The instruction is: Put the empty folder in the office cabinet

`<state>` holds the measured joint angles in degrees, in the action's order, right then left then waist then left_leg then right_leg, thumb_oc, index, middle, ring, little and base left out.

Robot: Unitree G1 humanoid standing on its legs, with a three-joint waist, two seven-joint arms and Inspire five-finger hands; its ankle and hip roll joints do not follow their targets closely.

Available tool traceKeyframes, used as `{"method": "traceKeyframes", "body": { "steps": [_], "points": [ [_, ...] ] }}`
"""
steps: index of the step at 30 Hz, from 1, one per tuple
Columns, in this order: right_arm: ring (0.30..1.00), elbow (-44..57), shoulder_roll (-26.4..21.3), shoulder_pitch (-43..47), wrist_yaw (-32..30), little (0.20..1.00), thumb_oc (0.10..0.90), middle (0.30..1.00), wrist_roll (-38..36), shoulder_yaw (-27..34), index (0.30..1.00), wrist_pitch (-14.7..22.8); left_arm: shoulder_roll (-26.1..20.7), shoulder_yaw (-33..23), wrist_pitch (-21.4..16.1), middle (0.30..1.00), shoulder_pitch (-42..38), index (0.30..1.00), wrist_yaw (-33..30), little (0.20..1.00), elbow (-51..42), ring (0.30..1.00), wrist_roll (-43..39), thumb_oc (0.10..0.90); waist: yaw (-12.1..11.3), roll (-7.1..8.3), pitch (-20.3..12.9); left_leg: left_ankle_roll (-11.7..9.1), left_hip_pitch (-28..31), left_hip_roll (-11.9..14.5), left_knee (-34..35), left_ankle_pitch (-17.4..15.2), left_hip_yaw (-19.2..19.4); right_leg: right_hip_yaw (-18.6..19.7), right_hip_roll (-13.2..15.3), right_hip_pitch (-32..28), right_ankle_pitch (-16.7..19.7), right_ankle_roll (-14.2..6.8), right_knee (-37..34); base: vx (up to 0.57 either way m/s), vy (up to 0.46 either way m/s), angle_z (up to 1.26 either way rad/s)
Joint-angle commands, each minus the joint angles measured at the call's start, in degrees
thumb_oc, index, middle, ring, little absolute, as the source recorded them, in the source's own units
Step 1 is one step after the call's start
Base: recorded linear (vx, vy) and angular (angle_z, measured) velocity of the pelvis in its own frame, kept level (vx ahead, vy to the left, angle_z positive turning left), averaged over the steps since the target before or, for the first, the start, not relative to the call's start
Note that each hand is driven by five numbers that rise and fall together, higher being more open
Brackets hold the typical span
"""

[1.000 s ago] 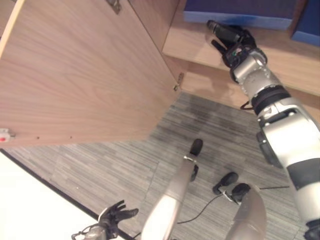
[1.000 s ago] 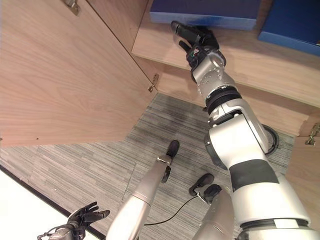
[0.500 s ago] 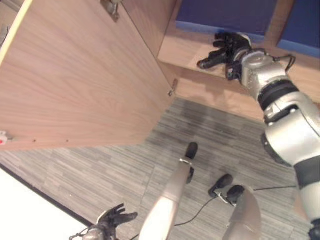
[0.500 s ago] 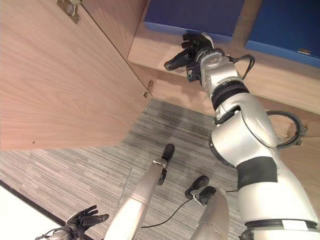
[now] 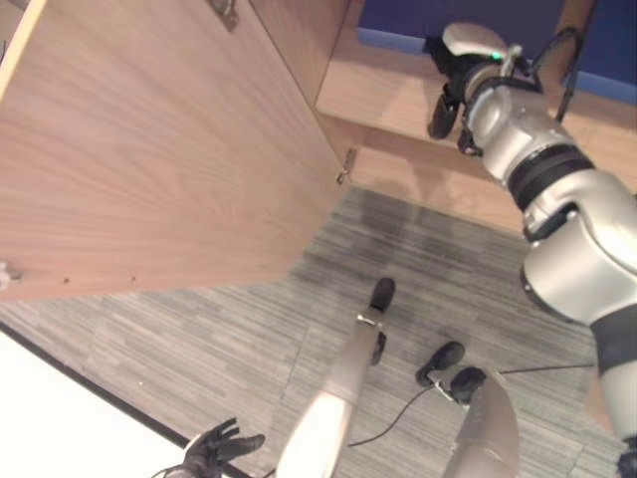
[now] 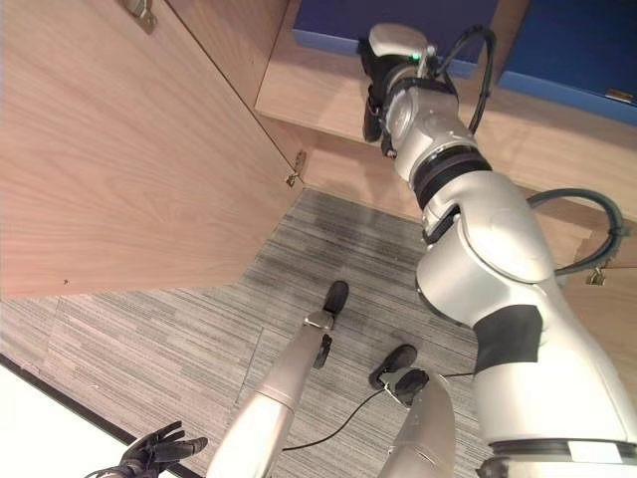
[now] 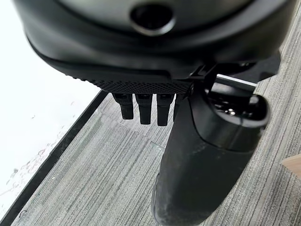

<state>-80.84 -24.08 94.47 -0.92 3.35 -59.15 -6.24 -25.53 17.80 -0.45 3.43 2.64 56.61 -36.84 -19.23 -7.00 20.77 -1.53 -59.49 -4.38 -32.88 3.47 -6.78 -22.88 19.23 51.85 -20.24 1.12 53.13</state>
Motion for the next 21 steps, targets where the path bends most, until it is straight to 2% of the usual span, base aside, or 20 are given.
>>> {"method": "traceKeyframes", "body": {
  "steps": [1, 4, 11, 18, 21],
  "points": [
    [0.9, -2.5, -3.8, 5.9, -1.1, 0.9, 0.8, 0.9, 1.4, -1.8, 0.9, -1.6, -3.5, -0.1, 0.4, 0.9, 3.5, 0.9, -2.2, 0.9, 4.4, 0.9, 0.8, 0.8, -1.6, -1.1, 1.7, 1.4, 0.3, -0.4, 0.4, -7.1, 1.6, 1.9, -2.3, -1.9, 0.9, -2.6, -5.2, 0.0, 0.0, 0.0],
    [0.9, -4.0, -2.9, 4.9, -3.9, 0.9, 0.8, 0.9, -0.7, 2.5, 0.9, -2.8, -1.7, 0.9, -0.7, 0.9, 0.0, 0.9, -3.5, 0.9, 7.7, 0.9, 3.5, 0.8, -1.3, -0.92, 1.9, 1.5, 0.4, -0.4, 0.5, -7.1, 1.7, 2.1, -2.2, -1.7, 1.0, -2.6, -5.2, 0.0, 0.022, 0.01],
    [0.9, -4.5, -7.5, 7.5, -7.8, 0.9, 0.8, 0.9, -3.7, 2.2, 0.9, -2.1, -1.5, -0.4, -0.1, 0.9, 0.6, 0.9, -4.2, 0.9, 9.2, 0.9, 3.7, 0.8, -1.8, -0.64, 2.0, 1.4, 0.8, -0.4, 1.3, -6.9, 1.8, 1.9, -2.1, -2.1, 1.1, -2.5, -5.6, 0.0, -0.003, 0.03],
    [0.9, -1.6, -7.5, 7.0, -11.1, 0.9, 0.8, 0.9, 3.3, -0.9, 0.9, -1.8, -1.5, -2.3, -1.7, 0.9, -1.1, 0.9, -6.2, 0.9, 9.2, 0.9, 2.3, 0.8, -1.7, -0.22, 1.9, 1.3, 3.2, -0.2, 3.2, -6.7, 2.1, 1.6, -2.8, -3.7, 1.9, -2.7, -7.3, 0.0, -0.007, 0.02],
    [0.9, 0.2, -6.5, 5.2, -12.6, 0.9, 0.8, 0.9, 8.7, -2.1, 0.9, -1.9, -1.0, -1.9, -2.4, 0.9, -2.6, 0.9, -6.9, 0.9, 9.0, 0.9, 2.5, 0.8, -1.4, 0.0, 1.9, 1.2, 5.2, 0.1, 5.0, -6.2, 2.3, 1.6, -3.4, -5.4, 2.7, -3.0, -9.1, 0.0, 0.0, 0.0]
  ]
}}
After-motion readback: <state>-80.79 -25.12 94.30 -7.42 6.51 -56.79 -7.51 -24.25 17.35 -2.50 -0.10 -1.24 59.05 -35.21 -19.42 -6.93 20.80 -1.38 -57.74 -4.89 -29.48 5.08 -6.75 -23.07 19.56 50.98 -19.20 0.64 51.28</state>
